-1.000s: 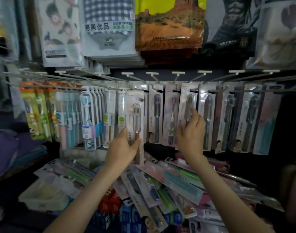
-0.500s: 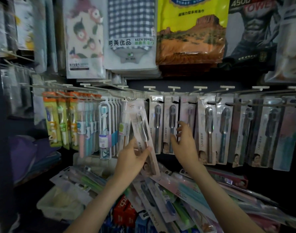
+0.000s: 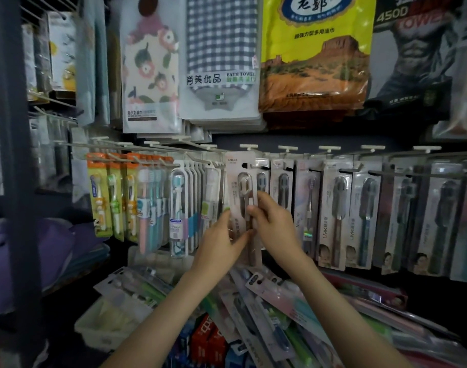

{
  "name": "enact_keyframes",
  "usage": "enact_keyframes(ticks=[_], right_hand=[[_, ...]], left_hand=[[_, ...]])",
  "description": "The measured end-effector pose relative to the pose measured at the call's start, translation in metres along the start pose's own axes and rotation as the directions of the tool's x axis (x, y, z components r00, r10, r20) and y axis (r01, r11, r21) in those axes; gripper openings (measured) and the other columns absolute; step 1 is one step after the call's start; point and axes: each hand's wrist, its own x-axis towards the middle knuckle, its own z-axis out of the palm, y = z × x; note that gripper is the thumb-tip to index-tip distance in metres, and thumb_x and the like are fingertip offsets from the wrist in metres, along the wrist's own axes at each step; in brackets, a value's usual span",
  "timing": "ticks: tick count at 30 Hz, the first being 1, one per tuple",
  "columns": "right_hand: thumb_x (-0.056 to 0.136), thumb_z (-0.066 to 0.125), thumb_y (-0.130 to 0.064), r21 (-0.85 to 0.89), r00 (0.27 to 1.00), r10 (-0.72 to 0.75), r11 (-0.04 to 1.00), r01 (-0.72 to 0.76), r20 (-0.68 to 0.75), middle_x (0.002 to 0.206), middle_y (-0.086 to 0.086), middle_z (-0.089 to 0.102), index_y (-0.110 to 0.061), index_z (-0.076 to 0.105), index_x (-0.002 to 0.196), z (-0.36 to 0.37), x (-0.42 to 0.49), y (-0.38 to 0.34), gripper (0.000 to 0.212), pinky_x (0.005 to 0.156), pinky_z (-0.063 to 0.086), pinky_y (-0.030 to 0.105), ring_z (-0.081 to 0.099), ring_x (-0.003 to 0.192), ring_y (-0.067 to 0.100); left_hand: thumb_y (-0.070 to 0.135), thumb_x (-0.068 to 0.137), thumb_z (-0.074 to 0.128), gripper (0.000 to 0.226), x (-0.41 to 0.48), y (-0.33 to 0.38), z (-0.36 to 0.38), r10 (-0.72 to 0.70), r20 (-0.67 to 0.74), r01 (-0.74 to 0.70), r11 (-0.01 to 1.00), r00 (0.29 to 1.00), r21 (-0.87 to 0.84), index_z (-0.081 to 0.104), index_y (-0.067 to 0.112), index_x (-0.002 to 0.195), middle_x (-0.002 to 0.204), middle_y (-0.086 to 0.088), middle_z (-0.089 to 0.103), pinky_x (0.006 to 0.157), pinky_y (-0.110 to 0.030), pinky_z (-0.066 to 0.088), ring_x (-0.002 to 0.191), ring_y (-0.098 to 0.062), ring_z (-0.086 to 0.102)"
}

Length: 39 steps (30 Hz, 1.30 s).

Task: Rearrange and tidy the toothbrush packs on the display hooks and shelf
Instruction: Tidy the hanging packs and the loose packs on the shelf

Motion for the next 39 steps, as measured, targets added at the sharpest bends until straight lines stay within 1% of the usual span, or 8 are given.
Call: enact_keyframes(ticks=[7,10,14,17,22,27,31,39], right_hand=[[0.098,0.043,-0.016,0.037,0.993,0.116,0.993,-0.115,-0.007,0.095,0.000,0.067,-0.014,0.058,0.124,-0.009,-0.001,0.002,0.029,0.078,0.051,0.028,0.061,0.085,0.011],[0.100,0.040,-0.019,0.010,0.990,0.132,0.991,-0.131,-0.050,0.098,-0.005,0.064,-0.019,0.056,0.128,-0.022,0.004,-0.004,0.032,0.071,0.048,0.019,0.058,0.083,0.007],[0.100,0.039,-0.014,-0.083,0.984,0.134,0.986,-0.144,-0.115,0.073,-0.005,0.056,-0.012,0.061,0.113,-0.022,0.012,-0.007,0.026,0.053,0.036,0.020,0.047,0.060,0.007],[0.100,0.037,-0.013,-0.075,0.968,0.166,0.980,-0.182,-0.186,0.072,0.001,0.054,-0.009,0.060,0.105,-0.008,0.014,-0.004,0.024,0.055,0.035,0.027,0.048,0.062,0.016],[0.101,0.036,-0.013,-0.054,0.940,0.206,0.972,-0.229,-0.273,0.070,-0.002,0.049,-0.004,0.057,0.101,0.011,0.009,0.004,0.023,0.047,0.029,0.017,0.044,0.061,0.012],[0.101,0.032,-0.010,0.043,0.889,0.369,0.927,-0.372,-0.272,0.092,0.002,0.053,-0.005,0.052,0.113,0.026,0.020,0.008,0.024,0.050,0.032,0.021,0.046,0.066,0.011],[0.100,0.032,-0.008,0.102,0.876,0.377,0.926,-0.363,-0.300,0.074,0.002,0.049,-0.006,0.048,0.098,0.041,0.025,0.016,0.017,0.054,0.033,0.027,0.044,0.060,0.016],[0.102,0.032,-0.020,0.174,0.865,0.434,0.899,-0.401,-0.251,0.071,-0.001,0.050,-0.003,0.049,0.110,0.042,0.031,0.033,0.025,0.049,0.032,0.024,0.043,0.056,0.010]], left_hand=[[0.050,0.083,0.061,0.066,-0.006,-0.005,-0.006,0.010,0.038,-0.005,0.992,0.999,-0.125,0.036,0.022,0.138,0.118,0.007,0.056,0.088,-0.032,0.050,0.103,-0.011,0.058],[0.049,0.086,0.057,0.065,-0.014,-0.013,-0.009,0.019,0.009,-0.018,0.995,1.000,-0.100,0.033,0.023,0.141,0.124,0.010,0.051,0.089,-0.024,0.046,0.106,-0.006,0.053],[0.038,0.091,0.056,0.058,-0.020,-0.024,-0.012,0.015,-0.027,-0.017,0.997,1.000,-0.069,0.033,0.021,0.141,0.131,0.004,0.051,0.092,-0.027,0.046,0.108,-0.007,0.051],[0.035,0.093,0.055,0.056,-0.022,-0.027,-0.015,0.022,-0.036,-0.024,0.999,0.999,-0.037,0.031,0.022,0.142,0.136,0.002,0.047,0.098,-0.032,0.045,0.113,-0.010,0.050],[0.029,0.093,0.055,0.056,-0.027,-0.033,-0.018,0.034,-0.033,-0.035,0.999,0.999,-0.037,0.030,0.023,0.143,0.136,0.004,0.044,0.091,-0.026,0.045,0.109,-0.006,0.049],[0.027,0.094,0.053,0.055,-0.028,-0.037,-0.017,0.032,-0.014,-0.032,0.999,0.999,0.008,0.030,0.024,0.144,0.139,0.000,0.042,0.091,-0.030,0.047,0.106,-0.010,0.052],[0.027,0.094,0.053,0.055,-0.026,-0.038,-0.013,0.038,-0.009,-0.038,0.999,0.999,0.034,0.030,0.027,0.144,0.138,0.000,0.041,0.087,-0.034,0.050,0.105,-0.012,0.052],[0.026,0.095,0.051,0.057,-0.023,-0.031,0.006,0.092,0.040,-0.094,0.994,0.995,0.055,0.027,0.029,0.146,0.141,-0.002,0.041,0.088,-0.036,0.049,0.106,-0.019,0.056]])
